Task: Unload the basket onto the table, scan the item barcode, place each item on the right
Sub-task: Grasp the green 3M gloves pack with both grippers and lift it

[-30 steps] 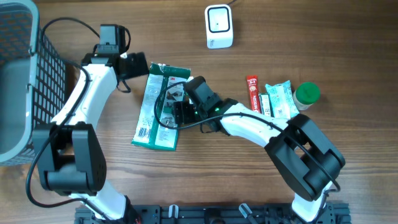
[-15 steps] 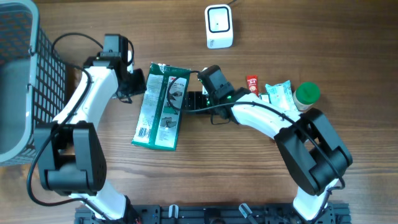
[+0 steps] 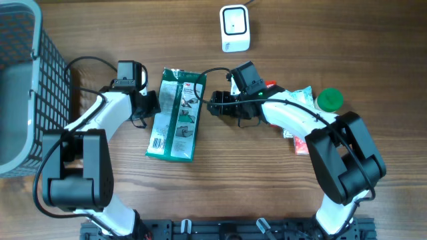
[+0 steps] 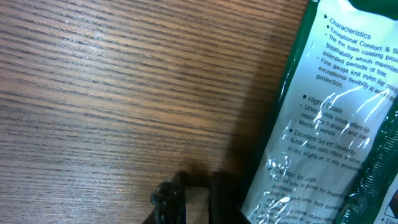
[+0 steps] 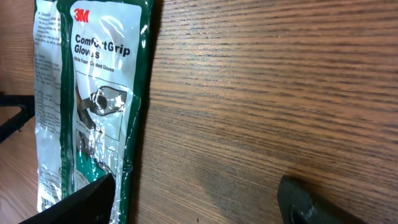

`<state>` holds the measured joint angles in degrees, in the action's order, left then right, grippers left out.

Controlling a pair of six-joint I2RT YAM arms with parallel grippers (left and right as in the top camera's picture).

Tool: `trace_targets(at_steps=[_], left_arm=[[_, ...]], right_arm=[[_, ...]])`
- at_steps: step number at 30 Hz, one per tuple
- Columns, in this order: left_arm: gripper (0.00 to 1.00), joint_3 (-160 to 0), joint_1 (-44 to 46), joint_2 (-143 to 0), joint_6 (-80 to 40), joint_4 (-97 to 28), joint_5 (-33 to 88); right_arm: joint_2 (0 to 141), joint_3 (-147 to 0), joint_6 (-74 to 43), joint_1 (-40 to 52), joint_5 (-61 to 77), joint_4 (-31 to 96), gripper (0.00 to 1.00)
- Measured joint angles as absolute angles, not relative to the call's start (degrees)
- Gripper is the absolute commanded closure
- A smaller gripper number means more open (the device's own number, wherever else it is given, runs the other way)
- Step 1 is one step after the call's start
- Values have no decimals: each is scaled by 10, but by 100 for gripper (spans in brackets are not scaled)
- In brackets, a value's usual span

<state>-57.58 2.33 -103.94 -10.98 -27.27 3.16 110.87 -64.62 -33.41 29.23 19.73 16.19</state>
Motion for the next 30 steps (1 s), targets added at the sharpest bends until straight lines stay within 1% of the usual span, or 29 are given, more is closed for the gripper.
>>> trace_targets(at_steps=[4, 8, 19, 22, 26, 28, 30], left_arm=[[94, -575, 29, -1038, -110, -269, 37], [94, -586, 37, -1038, -110, -296, 49], [90, -609, 91, -1066, -110, -289, 54], [89, -613, 117, -1069, -110, -280, 55], [90, -613, 131, -1070, -110, -277, 53], [89, -613, 131, -1070, -110, -277, 53], [89, -613, 131, -1070, -110, -277, 53]], right_arm=[[1109, -646, -334, 291, 201, 162, 15], [1109, -646, -334, 291, 201, 162, 13], [1105, -648, -337, 291, 210, 184, 12], [1105, -635, -364, 288, 230, 150, 16], [1117, -606, -418, 294, 295, 61, 18], [1126, -597, -439, 305, 324, 21, 24], [1134, -592, -451, 320, 344, -13, 27]])
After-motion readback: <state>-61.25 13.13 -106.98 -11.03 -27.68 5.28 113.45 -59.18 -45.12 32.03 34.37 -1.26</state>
